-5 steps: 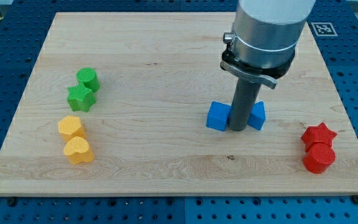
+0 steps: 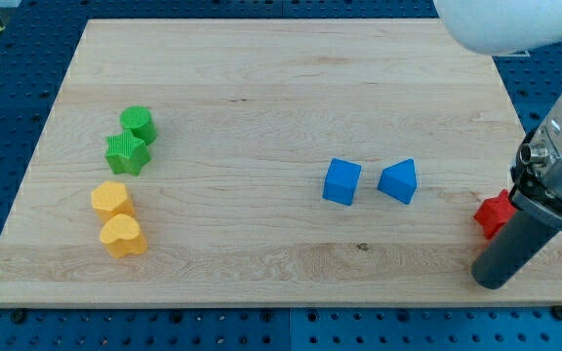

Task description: Place the red blocks to the right of the blue triangle

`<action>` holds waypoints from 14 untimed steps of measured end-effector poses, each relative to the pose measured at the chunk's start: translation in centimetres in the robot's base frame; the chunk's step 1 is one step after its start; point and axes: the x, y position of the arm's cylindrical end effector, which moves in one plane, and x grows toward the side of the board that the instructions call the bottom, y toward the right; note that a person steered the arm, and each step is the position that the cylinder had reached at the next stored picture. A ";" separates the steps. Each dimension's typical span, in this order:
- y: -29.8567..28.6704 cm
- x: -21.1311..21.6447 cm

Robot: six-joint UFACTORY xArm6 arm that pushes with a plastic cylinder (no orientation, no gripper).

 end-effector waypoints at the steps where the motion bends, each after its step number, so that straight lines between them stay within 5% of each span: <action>1: 1.3 0.0; 8: 5.4 0.9; 11: 5.6 -4.9; 14: 6.4 -4.8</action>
